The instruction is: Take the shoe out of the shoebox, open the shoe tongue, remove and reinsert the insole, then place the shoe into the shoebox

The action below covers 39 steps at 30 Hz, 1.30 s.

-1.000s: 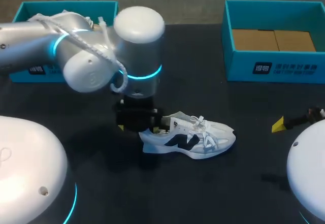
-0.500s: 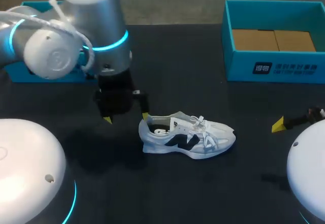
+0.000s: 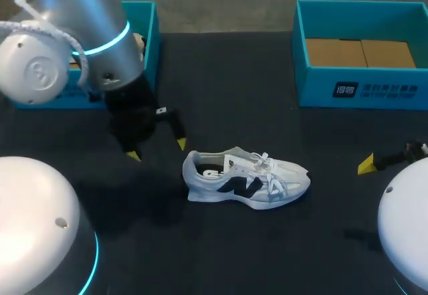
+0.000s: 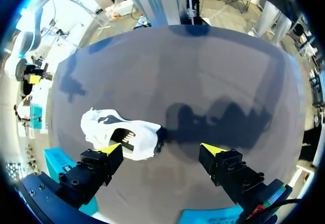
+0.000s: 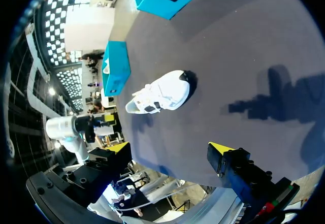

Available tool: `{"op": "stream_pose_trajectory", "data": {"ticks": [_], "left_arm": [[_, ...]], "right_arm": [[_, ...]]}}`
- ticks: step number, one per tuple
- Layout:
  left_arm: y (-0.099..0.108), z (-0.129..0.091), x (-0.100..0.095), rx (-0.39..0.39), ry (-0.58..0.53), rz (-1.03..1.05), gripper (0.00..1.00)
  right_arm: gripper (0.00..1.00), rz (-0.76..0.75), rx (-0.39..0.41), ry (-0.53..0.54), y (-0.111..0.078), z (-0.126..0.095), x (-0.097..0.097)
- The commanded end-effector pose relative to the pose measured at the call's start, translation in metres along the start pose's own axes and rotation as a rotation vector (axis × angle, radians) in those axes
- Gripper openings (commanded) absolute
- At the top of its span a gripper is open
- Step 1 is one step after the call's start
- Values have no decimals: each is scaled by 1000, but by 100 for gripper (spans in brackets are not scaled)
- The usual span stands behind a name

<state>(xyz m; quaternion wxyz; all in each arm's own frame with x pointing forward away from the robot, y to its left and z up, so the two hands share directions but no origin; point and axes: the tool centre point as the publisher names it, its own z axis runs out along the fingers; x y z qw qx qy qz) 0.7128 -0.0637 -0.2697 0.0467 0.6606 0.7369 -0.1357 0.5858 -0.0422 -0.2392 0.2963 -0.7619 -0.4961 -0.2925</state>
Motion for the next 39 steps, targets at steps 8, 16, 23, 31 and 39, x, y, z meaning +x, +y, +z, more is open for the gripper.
{"op": "stream_pose_trajectory", "data": {"ticks": [8,16,23,31,39], "left_arm": [[3,-10,28,171,-252,-296,100],[10,-15,47,328,-329,-419,100],[10,-15,47,328,-329,-419,100],[11,-9,43,348,-371,-447,100],[35,25,47,505,-711,-949,100]], "right_arm": [[100,2,-4,-4,-2,0,0],[100,2,-4,-4,-2,0,0],[100,2,-4,-4,-2,0,0],[100,2,-4,-4,-2,0,0],[100,2,-4,-4,-2,0,0]]}}
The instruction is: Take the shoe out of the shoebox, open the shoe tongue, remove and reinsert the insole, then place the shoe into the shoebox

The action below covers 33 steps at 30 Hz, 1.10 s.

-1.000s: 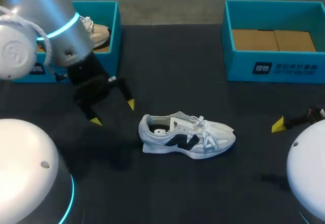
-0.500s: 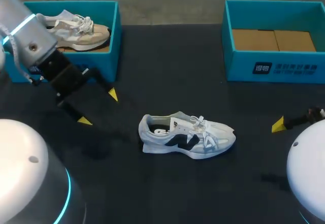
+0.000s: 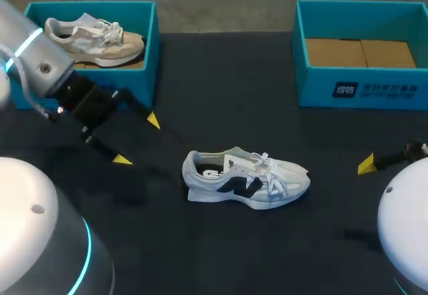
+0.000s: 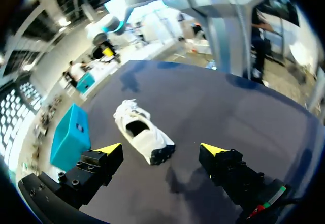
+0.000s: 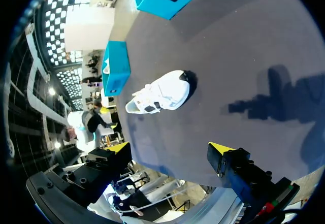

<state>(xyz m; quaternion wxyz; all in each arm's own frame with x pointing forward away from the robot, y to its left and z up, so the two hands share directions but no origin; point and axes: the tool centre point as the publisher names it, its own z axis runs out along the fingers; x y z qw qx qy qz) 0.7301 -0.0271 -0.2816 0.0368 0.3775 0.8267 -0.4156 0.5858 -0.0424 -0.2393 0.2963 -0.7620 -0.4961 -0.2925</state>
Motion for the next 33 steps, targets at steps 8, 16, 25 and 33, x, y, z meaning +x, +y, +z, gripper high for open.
{"op": "stream_pose_trajectory", "data": {"ticks": [8,16,25,33], "left_arm": [[43,18,17,288,-372,-620,100],[49,31,21,394,-300,-819,100],[48,38,21,371,-311,-891,100],[48,38,21,371,-311,-891,100]], "right_arm": [[100,1,-4,-4,-3,0,1],[100,1,-4,-4,-3,0,1],[100,1,-4,-4,-3,0,1],[100,1,-4,-4,-3,0,1]]}}
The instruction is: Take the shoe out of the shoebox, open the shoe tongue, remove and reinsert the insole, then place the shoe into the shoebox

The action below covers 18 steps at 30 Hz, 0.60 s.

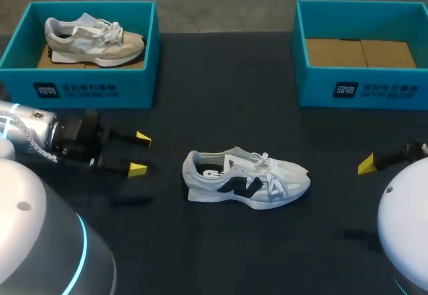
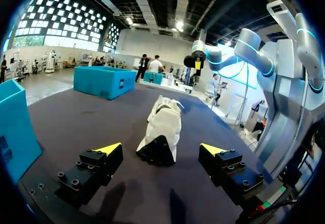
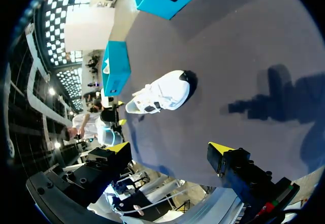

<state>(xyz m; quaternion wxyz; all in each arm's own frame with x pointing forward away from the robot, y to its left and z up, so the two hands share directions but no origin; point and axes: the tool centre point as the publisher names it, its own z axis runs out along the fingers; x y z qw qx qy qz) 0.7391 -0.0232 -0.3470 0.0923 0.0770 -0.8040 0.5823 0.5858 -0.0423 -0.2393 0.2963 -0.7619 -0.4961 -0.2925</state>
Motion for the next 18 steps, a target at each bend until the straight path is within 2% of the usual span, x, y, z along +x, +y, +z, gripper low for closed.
{"op": "stream_pose_trajectory", "data": {"ticks": [1,5,9,10,16,18], "left_arm": [[-1,1,2,0,-6,2,100],[-1,1,2,0,-6,2,100],[7,12,1,16,45,11,100],[7,16,0,41,76,-6,100],[9,23,-10,53,75,47,100],[12,32,-13,49,79,79,100]], "right_arm": [[100,1,-4,-4,-2,0,1],[100,1,-4,-4,-2,0,1],[100,1,-4,-4,-2,0,1],[100,1,-4,-4,-2,0,1],[100,1,-4,-4,-2,0,1],[100,1,-4,-4,-2,0,1]]}}
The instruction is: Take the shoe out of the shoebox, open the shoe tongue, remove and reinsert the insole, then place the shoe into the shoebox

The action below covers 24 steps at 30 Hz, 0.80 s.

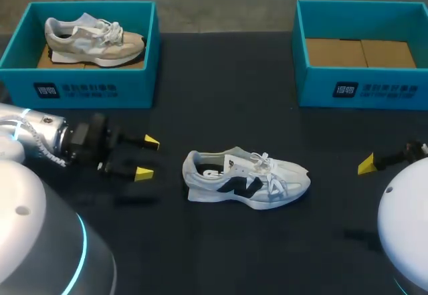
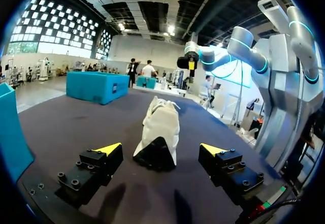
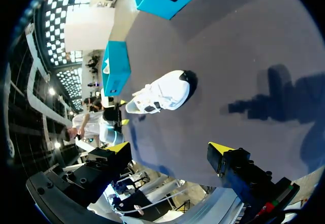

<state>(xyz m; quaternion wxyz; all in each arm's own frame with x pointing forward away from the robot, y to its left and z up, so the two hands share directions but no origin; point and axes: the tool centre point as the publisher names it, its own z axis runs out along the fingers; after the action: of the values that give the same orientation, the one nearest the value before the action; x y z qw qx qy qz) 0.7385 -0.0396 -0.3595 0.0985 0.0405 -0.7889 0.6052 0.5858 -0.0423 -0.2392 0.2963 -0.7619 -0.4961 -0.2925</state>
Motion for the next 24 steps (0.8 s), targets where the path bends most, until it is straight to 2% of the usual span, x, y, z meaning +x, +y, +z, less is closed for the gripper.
{"op": "stream_pose_trajectory", "data": {"ticks": [1,8,13,17,24], "left_arm": [[8,14,-12,-7,18,31,100],[13,33,-10,-27,-28,76,100],[17,35,-5,-33,-36,100,100],[20,31,-2,-36,-43,100,100],[19,11,-4,-19,-38,99,100]], "right_arm": [[100,1,-4,-4,-2,0,0],[100,1,-4,-4,-2,0,0],[100,1,-4,-4,-2,0,0],[100,1,-4,-4,-2,0,0],[100,1,-4,-4,-2,0,0]]}}
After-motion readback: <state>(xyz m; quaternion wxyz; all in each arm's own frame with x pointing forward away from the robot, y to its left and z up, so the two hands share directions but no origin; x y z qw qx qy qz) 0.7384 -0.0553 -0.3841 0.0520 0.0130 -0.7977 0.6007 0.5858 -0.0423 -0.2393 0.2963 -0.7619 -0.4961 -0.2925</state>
